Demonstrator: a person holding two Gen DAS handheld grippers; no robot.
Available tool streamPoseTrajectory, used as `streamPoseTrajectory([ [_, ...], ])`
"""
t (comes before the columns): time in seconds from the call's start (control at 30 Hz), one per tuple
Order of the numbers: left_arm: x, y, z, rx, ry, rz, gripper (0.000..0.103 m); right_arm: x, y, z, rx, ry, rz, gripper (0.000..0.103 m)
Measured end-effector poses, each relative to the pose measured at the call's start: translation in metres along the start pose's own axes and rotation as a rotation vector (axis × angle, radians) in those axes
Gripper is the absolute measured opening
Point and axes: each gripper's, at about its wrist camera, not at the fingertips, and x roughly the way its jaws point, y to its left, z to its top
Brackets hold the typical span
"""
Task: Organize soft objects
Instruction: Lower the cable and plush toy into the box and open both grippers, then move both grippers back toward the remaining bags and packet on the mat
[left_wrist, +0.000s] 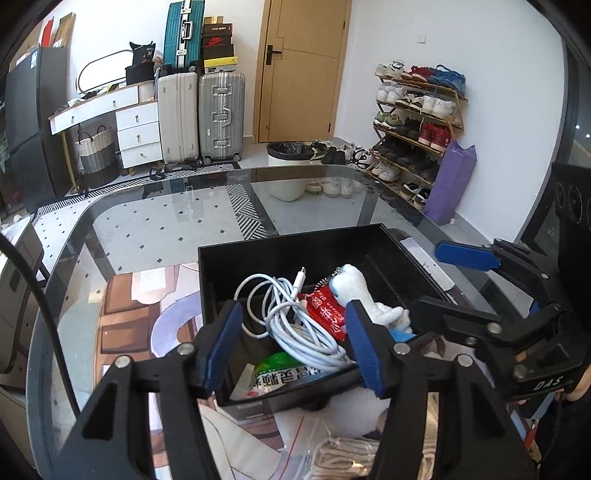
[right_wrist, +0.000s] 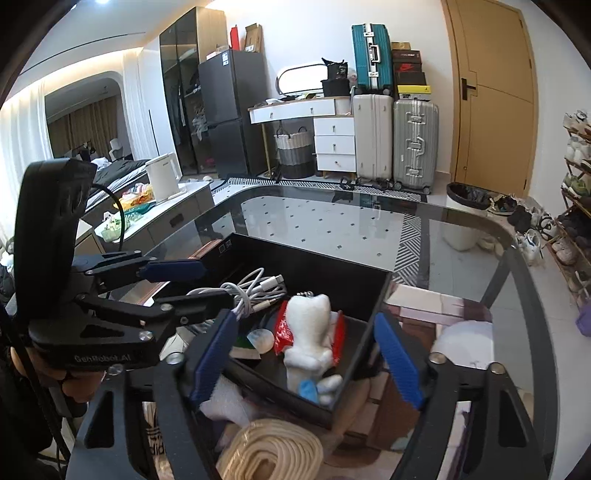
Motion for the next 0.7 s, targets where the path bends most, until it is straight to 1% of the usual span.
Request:
streamPoseTrajectory([
  [0.07, -0.002, 0.0, 0.0, -0.003, 0.005, 0.006, 0.063, -0.008, -0.004, -0.004, 0.014, -0.01, -0.006, 0.087],
  [0.1, -0.004, 0.0, -0.001, -0.007, 0.006, 0.019, 0.074, -0.011, -0.004, -0.005, 0.02, -0.012, -0.006, 0.088],
  [0.13, -0.007, 0.0, -0.003, -0.009, -0.005, 0.012, 0.083, -0.014, -0.006, -0.008, 0.03, -0.012, -0.005, 0.09],
  [0.17, -0.009, -0.001, -0.005, -0.01, -0.013, 0.015, 0.087, -0.017, -0.008, -0.01, 0.039, -0.011, -0.006, 0.092],
  [0.2, -0.013, -0.003, -0.007, -0.006, -0.024, 0.057, 0.097, -0.02, -0.009, -0.013, 0.046, -0.011, -0.009, 0.095],
  [0.23, -0.015, -0.005, -0.009, -0.001, -0.031, 0.082, 0.1, -0.022, -0.011, -0.016, 0.052, -0.008, -0.013, 0.096],
  [0.27, -0.018, -0.007, -0.01, 0.008, -0.039, 0.106, 0.1, -0.025, -0.01, -0.018, 0.056, -0.006, -0.014, 0.096],
  [0.37, -0.026, -0.009, -0.015, 0.011, -0.042, 0.12, 0.1, -0.031, -0.01, -0.028, 0.065, 0.005, -0.018, 0.099],
  [0.4, -0.028, -0.009, -0.018, 0.007, -0.034, 0.13, 0.1, -0.032, -0.008, -0.03, 0.066, 0.007, -0.02, 0.1],
  [0.7, -0.038, -0.012, -0.048, 0.025, 0.028, 0.203, 0.1, -0.047, 0.004, -0.055, 0.084, 0.02, -0.021, 0.101],
])
